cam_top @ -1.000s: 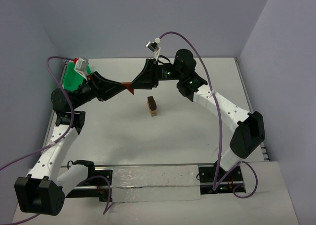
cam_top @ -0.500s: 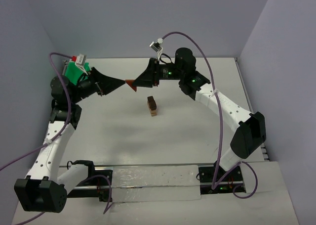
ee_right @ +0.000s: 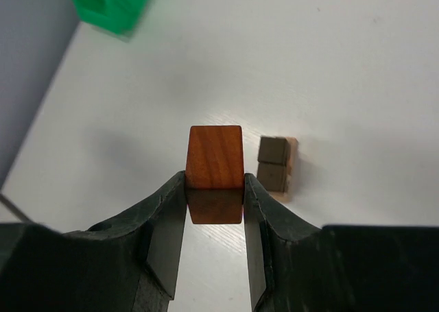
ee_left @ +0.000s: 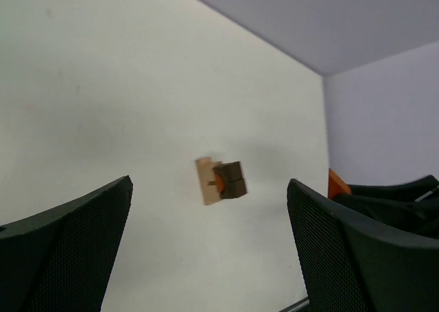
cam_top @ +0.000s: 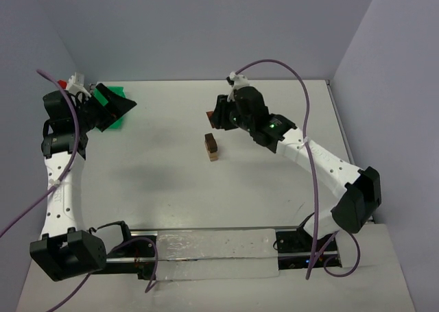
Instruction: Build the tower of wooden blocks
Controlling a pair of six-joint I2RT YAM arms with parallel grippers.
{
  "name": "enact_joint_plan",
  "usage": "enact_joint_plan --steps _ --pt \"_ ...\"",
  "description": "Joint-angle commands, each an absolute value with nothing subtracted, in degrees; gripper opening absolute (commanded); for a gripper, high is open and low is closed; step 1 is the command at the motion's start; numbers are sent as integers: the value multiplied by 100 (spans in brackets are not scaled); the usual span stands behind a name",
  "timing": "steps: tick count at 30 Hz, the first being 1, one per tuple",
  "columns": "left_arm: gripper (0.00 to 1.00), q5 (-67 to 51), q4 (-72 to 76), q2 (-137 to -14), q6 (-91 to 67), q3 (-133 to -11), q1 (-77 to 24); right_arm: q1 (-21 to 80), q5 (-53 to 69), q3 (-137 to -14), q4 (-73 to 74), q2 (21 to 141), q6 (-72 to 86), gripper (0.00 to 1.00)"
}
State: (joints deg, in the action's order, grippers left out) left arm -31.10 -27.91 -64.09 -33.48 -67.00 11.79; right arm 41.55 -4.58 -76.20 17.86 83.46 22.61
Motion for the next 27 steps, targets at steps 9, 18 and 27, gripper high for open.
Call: enact_joint_plan --steps 9,18,27 --pt "99 -2568 -2988 -5505 -2071 -6334 1210 4857 -2542 -7441 1582 9259 1829 0" --pt "99 -2786 -3086 -5811 -1368 -6382 952 4869 -2519 -7717 1637 9731 1675 0" --pt "99 -2971 -3032 -5930 -1362 -6448 897 4869 -2300 -7869 1532 9911 1523 0"
